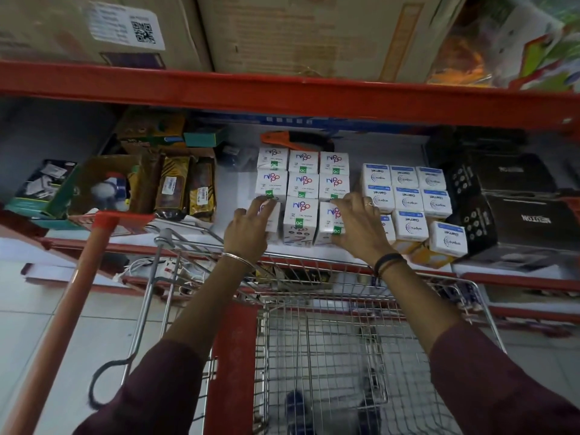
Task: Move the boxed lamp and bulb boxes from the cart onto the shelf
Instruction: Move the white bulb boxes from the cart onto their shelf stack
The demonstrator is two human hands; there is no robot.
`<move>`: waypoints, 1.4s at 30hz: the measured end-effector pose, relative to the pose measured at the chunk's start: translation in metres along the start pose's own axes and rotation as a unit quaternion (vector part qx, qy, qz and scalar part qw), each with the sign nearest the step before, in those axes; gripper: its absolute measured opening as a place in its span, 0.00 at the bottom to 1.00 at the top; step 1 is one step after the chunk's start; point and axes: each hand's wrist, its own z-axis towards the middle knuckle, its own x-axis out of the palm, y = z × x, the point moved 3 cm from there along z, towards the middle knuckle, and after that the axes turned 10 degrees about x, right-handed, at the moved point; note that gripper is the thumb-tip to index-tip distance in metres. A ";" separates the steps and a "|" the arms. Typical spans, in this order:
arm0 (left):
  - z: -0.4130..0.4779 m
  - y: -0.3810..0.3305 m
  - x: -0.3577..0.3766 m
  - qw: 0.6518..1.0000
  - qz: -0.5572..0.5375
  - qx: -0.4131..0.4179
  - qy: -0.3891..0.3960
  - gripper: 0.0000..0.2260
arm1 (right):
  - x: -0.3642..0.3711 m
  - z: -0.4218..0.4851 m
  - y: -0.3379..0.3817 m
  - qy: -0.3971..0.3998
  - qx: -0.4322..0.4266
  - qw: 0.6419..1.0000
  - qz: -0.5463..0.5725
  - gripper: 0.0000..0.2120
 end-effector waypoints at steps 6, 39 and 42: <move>-0.003 0.006 -0.002 0.970 -0.229 -0.062 -0.046 0.41 | -0.010 -0.005 -0.013 0.057 0.084 0.973 0.207 0.39; 0.011 0.015 0.013 0.869 -0.380 -0.313 -0.034 0.25 | -0.018 0.000 -0.010 0.067 0.186 0.958 0.205 0.13; 0.001 -0.017 -0.015 0.922 -0.243 -0.211 -0.213 0.19 | -0.034 -0.017 -0.030 -0.043 0.176 0.962 0.205 0.16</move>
